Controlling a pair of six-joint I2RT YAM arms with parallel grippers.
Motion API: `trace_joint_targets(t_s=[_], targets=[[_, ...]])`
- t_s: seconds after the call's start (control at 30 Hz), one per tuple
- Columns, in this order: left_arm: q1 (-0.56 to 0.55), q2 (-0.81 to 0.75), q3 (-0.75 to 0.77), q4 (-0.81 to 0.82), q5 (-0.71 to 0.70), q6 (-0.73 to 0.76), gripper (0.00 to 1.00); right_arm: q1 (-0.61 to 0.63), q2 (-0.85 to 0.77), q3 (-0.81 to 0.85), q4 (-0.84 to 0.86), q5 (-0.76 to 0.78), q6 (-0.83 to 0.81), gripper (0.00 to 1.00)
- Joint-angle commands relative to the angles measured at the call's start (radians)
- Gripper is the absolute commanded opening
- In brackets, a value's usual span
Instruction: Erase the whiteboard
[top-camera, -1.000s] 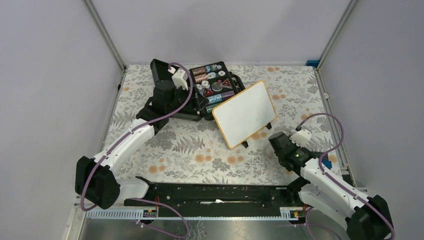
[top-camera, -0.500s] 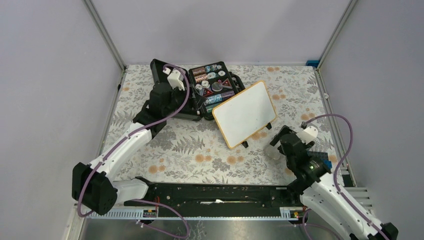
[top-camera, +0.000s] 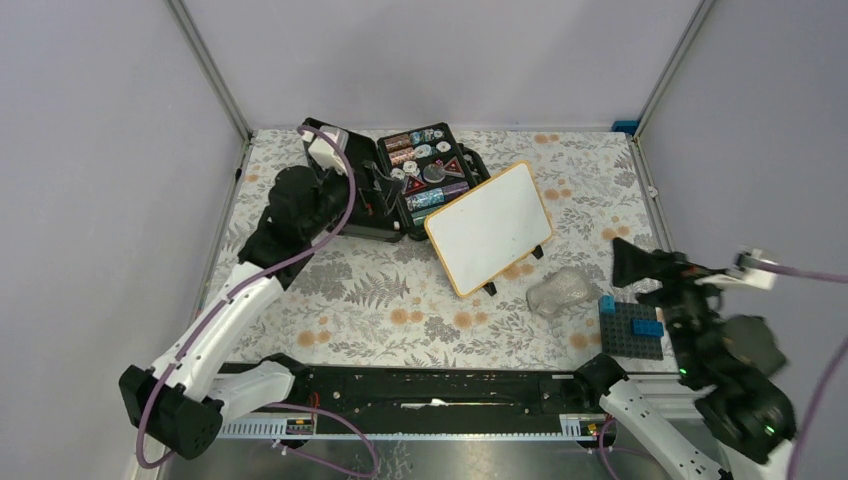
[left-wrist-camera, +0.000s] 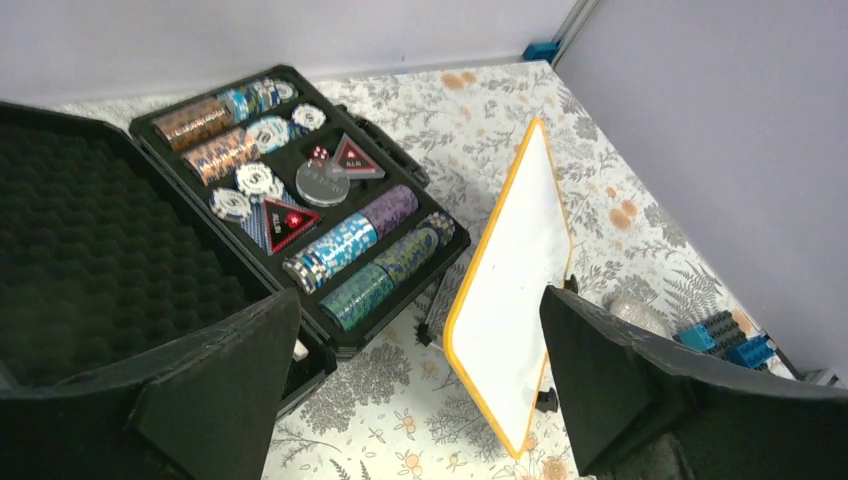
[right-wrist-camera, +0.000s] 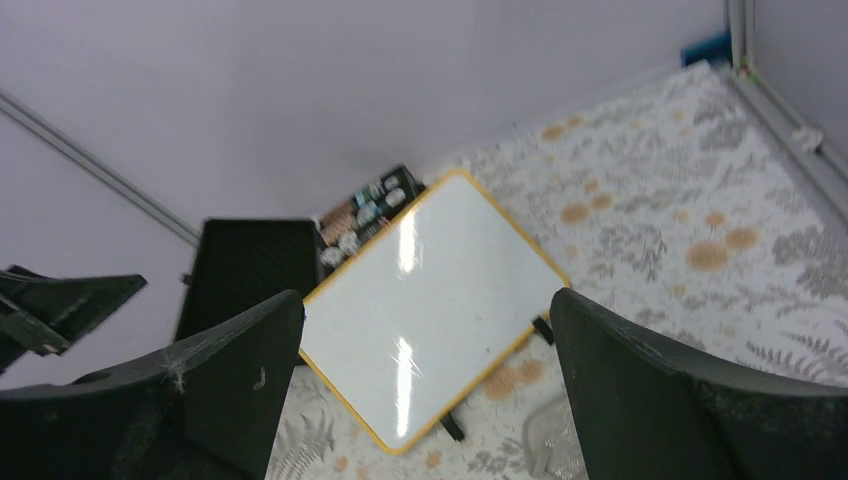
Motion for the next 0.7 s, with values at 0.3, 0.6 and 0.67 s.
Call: trace_joint_targets(t_s=[0.3,0.6,0.67], targets=[[0.002,-0.257,0.315,-0.092,-0.218,0.088,0.99,0.001,0.033,0.416,-0.093,0.108,-0.224,1.00],[0.002,-0.350,0.395,-0.040,-0.276,0.136,0.99,0.002,0.041,0.456,0.012,0.023,-0.256,1.00],[0.002,-0.353,0.424,-0.049,-0.279,0.151,0.99,0.001,0.054,0.467,0.012,0.004,-0.267,1.00]])
